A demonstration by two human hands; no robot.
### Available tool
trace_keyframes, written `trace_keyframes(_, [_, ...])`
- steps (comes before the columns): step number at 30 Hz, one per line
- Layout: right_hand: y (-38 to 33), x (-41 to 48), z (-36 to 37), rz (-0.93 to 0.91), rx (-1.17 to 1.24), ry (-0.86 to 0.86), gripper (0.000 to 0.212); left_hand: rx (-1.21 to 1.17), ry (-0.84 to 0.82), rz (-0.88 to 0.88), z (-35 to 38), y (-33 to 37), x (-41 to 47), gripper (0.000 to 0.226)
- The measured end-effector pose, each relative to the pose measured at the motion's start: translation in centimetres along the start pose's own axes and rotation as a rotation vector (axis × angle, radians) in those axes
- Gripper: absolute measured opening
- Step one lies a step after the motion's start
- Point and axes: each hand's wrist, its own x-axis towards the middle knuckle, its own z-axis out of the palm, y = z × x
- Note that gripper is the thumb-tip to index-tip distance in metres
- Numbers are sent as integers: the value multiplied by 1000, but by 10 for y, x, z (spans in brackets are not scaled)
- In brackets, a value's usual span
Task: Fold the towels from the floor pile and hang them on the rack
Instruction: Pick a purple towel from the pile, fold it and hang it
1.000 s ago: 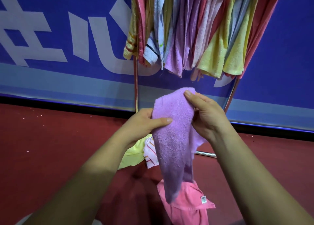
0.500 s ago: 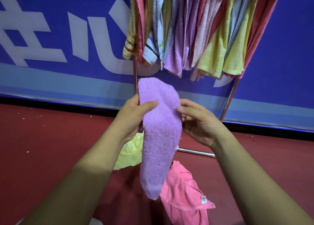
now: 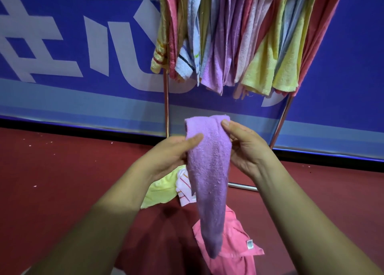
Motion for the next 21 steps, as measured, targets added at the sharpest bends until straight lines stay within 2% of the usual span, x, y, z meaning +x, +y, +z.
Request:
trace_keyframes(3, [-1,1,-3,3,3,26,20,115,92,107,6,-8,3,34])
trace_keyframes(5, [-3,0,-4,-7,-23,55,12,89,148,147,7,-10,5,26])
trace_keyframes(8, [-7,-3,-4,-28,-102,100,4,46,156,186,7,-12,8,32])
trace_keyframes(10, [-8,-5,-5,-50,-131,140,6,27,161,191,8,-13,9,34])
trace_keyframes(13, [-6,-6,-9,-51,-16,198,9,67,115,161,13,-21,10,35])
trace_keyframes(16, [-6,-9,-15,-1,101,223,5,154,126,154,18,-26,10,29])
trace_keyframes(18, [-5,-12,-18,26,123,259,5,116,140,172,19,-23,10,27])
trace_keyframes(21, [-5,-21,-22,59,28,324,7,57,123,169,22,0,9,21])
